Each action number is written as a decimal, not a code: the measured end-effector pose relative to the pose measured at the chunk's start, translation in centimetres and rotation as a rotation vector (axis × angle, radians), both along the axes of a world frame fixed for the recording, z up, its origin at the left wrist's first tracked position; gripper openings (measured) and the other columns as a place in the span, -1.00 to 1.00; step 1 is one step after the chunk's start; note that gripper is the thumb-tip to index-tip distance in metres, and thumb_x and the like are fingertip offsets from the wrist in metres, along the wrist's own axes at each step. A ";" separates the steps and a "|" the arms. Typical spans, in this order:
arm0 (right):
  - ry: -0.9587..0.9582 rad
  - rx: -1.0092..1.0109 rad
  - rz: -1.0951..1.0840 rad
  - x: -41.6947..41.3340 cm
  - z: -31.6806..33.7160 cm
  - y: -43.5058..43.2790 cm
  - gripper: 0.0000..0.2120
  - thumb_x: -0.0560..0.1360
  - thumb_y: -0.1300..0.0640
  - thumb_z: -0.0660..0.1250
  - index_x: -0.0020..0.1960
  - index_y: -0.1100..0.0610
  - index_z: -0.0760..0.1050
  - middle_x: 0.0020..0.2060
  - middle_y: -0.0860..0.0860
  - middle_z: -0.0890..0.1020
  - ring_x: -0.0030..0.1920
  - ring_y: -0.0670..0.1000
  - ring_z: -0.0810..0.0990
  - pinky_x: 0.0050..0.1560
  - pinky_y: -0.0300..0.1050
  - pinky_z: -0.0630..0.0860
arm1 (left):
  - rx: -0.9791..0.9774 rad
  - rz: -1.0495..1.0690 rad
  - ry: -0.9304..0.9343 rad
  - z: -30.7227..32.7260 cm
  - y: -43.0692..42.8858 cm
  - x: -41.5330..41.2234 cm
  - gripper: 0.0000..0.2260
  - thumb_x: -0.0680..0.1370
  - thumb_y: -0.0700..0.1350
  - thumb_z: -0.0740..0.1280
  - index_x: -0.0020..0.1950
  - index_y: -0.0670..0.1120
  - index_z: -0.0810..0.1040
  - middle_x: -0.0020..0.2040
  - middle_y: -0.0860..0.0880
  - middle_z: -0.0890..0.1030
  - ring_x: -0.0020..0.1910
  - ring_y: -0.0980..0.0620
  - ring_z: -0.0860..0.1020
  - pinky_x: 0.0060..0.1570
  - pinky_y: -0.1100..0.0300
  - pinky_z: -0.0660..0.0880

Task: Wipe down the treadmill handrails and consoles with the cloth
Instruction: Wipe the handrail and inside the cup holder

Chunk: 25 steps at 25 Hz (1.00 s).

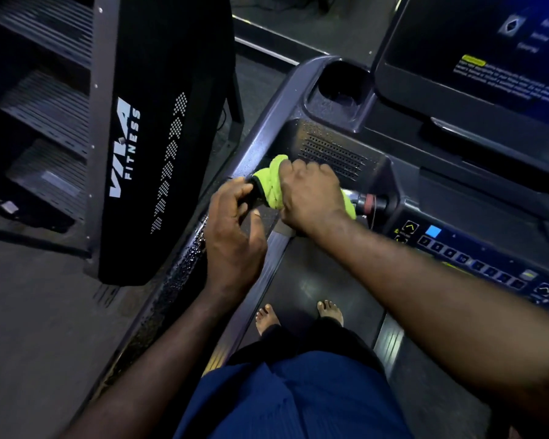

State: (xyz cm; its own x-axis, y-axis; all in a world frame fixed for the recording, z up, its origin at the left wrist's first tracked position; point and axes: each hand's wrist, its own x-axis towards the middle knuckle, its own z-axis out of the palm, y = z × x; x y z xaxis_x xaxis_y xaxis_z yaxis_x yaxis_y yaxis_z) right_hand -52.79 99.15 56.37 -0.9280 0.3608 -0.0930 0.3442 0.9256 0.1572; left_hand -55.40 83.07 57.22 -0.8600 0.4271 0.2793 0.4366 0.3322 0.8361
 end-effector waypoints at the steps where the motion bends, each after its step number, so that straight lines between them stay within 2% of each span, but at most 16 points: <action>1: 0.009 -0.039 -0.010 1.3 0.4 1.1 -0.43 0.34 -0.11 0.53 0.22 0.13 0.46 0.04 0.10 0.64 0.02 0.17 0.63 0.02 0.05 0.48 | -0.067 -0.062 0.013 -0.5 0.4 -0.5 -0.58 0.52 -0.40 0.35 0.38 -0.26 0.51 0.41 -0.14 0.50 0.42 0.02 0.48 0.42 0.14 0.45; 4: 0.018 0.031 -0.079 5.7 1.7 4.6 -0.43 0.33 -0.18 0.51 0.17 0.11 0.44 0.02 0.09 0.62 0.03 0.17 0.59 0.04 0.07 0.44 | -0.281 -0.293 -0.042 -1.8 2.6 -1.1 -0.40 0.51 -0.37 0.31 0.58 -0.28 0.33 0.57 -0.23 0.36 0.58 -0.15 0.32 0.60 0.27 0.10; 5: 0.014 0.060 -0.094 6.4 2.1 4.9 -0.40 0.31 -0.21 0.51 0.17 0.12 0.44 0.02 0.09 0.62 0.03 0.16 0.58 0.04 0.07 0.44 | -0.358 -0.363 -0.039 -2.2 3.4 -1.1 -0.37 0.51 -0.35 0.25 0.61 -0.30 0.26 0.60 -0.26 0.31 0.61 -0.19 0.25 0.62 0.24 0.03; 6: 0.002 0.074 -0.101 6.6 2.1 4.9 -0.41 0.30 -0.21 0.51 0.15 0.12 0.45 0.01 0.10 0.63 0.02 0.16 0.58 0.04 0.07 0.45 | -0.431 -0.411 0.005 -2.7 4.0 -0.9 -0.34 0.49 -0.32 0.18 0.63 -0.32 0.22 0.62 -0.29 0.27 0.63 -0.24 0.21 0.65 0.12 0.03; 8: -0.051 0.016 -0.119 5.5 2.2 4.6 -0.52 0.30 -0.16 0.46 0.07 0.11 0.49 -0.04 0.12 0.67 -0.03 0.18 0.63 0.01 0.06 0.51 | -0.559 -0.467 0.190 -4.0 5.0 -0.9 -0.28 0.42 -0.23 0.09 0.60 -0.38 0.22 0.57 -0.36 0.30 0.59 -0.38 0.23 0.63 -0.20 0.12; 9: -0.079 -0.052 -0.144 4.3 2.6 4.9 -0.57 0.30 -0.14 0.44 0.03 0.10 0.52 -0.07 0.12 0.69 -0.05 0.19 0.66 -0.03 0.03 0.54 | -0.609 -0.469 0.282 -4.6 5.5 -1.3 -0.30 0.41 -0.19 0.09 0.57 -0.39 0.25 0.51 -0.38 0.35 0.54 -0.41 0.29 0.58 -0.29 0.17; 12: -0.267 -0.404 -0.334 2.0 3.8 7.0 -0.55 0.20 -0.21 0.54 -0.09 0.08 0.61 -0.14 0.10 0.64 -0.08 0.17 0.68 -0.15 -0.10 0.50 | -0.681 -0.480 0.427 -5.0 7.1 -3.0 -0.44 0.45 -0.09 0.13 0.37 -0.37 0.40 0.22 -0.34 0.51 0.21 -0.36 0.47 0.44 -0.30 0.32; 13: -0.325 -0.500 -0.409 1.8 4.2 7.6 -0.51 0.15 -0.24 0.58 -0.12 0.08 0.60 -0.13 0.09 0.62 -0.08 0.15 0.66 -0.14 -0.12 0.48 | -0.695 -0.498 0.457 -4.9 7.5 -3.5 -0.49 0.44 -0.06 0.13 0.27 -0.35 0.46 0.11 -0.32 0.53 0.08 -0.34 0.49 0.30 -0.27 0.38; 14: -0.317 -0.533 -0.430 2.0 4.6 7.6 -0.48 0.14 -0.26 0.59 -0.10 0.07 0.60 -0.11 0.09 0.61 -0.08 0.14 0.64 -0.13 -0.12 0.46 | -0.706 -0.516 0.469 -4.7 8.1 -3.8 -0.55 0.43 -0.05 0.14 0.16 -0.32 0.50 0.02 -0.30 0.53 -0.02 -0.33 0.50 0.14 -0.22 0.43; 15: -0.245 -0.471 -0.417 2.8 4.3 7.2 -0.45 0.17 -0.27 0.59 -0.02 0.06 0.60 -0.07 0.09 0.62 -0.05 0.15 0.63 -0.12 -0.09 0.46 | -0.727 -0.530 0.461 -4.3 8.6 -4.1 -0.61 0.40 -0.07 0.16 0.09 -0.29 0.51 -0.04 -0.30 0.53 -0.09 -0.34 0.51 -0.01 -0.17 0.44; 17: -0.035 -0.149 -0.280 5.3 2.8 5.0 -0.40 0.26 -0.24 0.55 0.14 0.07 0.51 0.01 0.09 0.64 0.00 0.19 0.62 -0.06 0.02 0.48 | -0.809 -0.545 0.388 -3.3 9.5 -5.2 -0.72 0.40 -0.15 0.27 0.05 -0.25 0.54 -0.05 -0.29 0.59 -0.09 -0.35 0.55 -0.13 -0.13 0.45; 19: 0.036 -0.018 -0.203 6.9 2.1 3.3 -0.44 0.29 -0.15 0.52 0.14 0.11 0.47 0.01 0.11 0.63 0.00 0.19 0.60 -0.04 0.06 0.48 | -0.947 -0.562 0.312 -2.5 10.4 -5.4 -0.76 0.45 -0.16 0.41 0.08 -0.20 0.59 0.03 -0.23 0.66 0.04 -0.33 0.60 -0.03 -0.11 0.49; 20: -0.013 -0.061 -0.202 6.3 2.4 3.9 -0.51 0.28 -0.11 0.50 0.10 0.10 0.50 -0.01 0.11 0.65 -0.02 0.19 0.63 -0.06 0.05 0.49 | -0.984 -0.563 0.304 -2.2 10.8 -5.4 -0.77 0.46 -0.15 0.44 0.09 -0.18 0.61 0.05 -0.22 0.67 0.08 -0.31 0.61 0.02 -0.09 0.50; 22: -0.105 -0.329 -0.288 3.8 4.1 5.9 -0.66 0.25 -0.08 0.50 -0.06 0.05 0.56 -0.12 0.07 0.66 -0.08 0.18 0.67 -0.18 -0.06 0.49 | -1.013 -0.567 0.319 -2.1 11.2 -5.2 -0.78 0.46 -0.15 0.45 0.08 -0.14 0.62 0.06 -0.20 0.69 0.08 -0.30 0.63 0.02 -0.07 0.52; 23: -0.225 -0.473 -0.362 2.3 4.7 7.0 -0.65 0.22 -0.10 0.54 -0.15 0.07 0.55 -0.19 0.04 0.63 -0.13 0.14 0.66 -0.23 -0.12 0.46 | -1.015 -0.554 0.332 -2.2 11.2 -5.3 -0.80 0.46 -0.14 0.44 0.07 -0.13 0.61 0.06 -0.19 0.69 0.08 -0.29 0.63 0.01 -0.05 0.52; 25: -0.347 -0.578 -0.435 1.1 5.1 8.2 -0.57 0.15 -0.15 0.61 -0.20 0.10 0.53 -0.27 0.01 0.59 -0.22 0.07 0.62 -0.29 -0.17 0.45 | -1.016 -0.528 0.343 -2.1 11.2 -5.2 -0.81 0.48 -0.11 0.45 0.06 -0.11 0.60 0.06 -0.18 0.69 0.08 -0.28 0.63 0.00 -0.03 0.51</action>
State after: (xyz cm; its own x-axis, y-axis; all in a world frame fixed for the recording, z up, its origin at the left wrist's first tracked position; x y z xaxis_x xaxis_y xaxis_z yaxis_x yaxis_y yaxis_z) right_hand -51.71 107.34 61.49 -0.5990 0.4898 -0.6335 0.7121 0.6876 -0.1419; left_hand -60.58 94.24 55.08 -0.4579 0.8638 -0.2102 0.8674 0.4859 0.1075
